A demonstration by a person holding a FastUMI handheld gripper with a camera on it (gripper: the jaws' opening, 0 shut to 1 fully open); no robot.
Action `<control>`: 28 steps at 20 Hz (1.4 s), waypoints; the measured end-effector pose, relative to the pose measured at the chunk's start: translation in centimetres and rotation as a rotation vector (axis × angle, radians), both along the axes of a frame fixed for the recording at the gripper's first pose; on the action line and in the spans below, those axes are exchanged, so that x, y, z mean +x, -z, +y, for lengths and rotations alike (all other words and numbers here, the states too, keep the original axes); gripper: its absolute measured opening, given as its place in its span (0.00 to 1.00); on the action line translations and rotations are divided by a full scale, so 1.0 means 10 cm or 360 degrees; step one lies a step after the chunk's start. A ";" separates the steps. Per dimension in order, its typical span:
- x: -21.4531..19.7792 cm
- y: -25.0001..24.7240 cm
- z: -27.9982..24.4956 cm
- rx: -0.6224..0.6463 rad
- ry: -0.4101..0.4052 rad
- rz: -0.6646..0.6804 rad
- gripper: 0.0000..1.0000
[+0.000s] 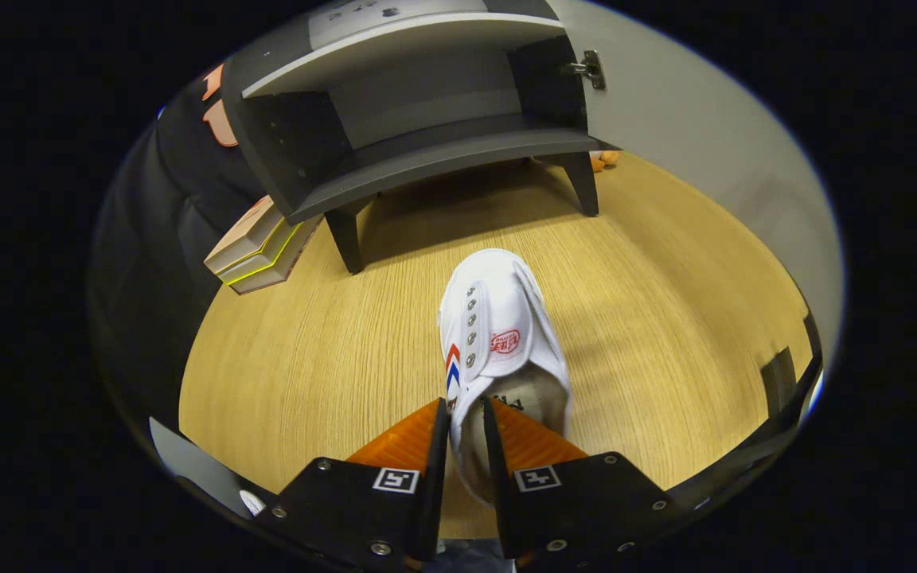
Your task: Open the shoe cabinet door, grab the shoes and put them into the shoe cabinet, then close the shoe cabinet door.
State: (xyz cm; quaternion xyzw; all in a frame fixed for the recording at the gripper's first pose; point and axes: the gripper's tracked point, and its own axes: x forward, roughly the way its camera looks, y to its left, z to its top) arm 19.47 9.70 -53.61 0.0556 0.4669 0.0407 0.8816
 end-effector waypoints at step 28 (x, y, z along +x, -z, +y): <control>0.30 -2.22 0.05 0.0158 -0.0179 -0.0507 0.00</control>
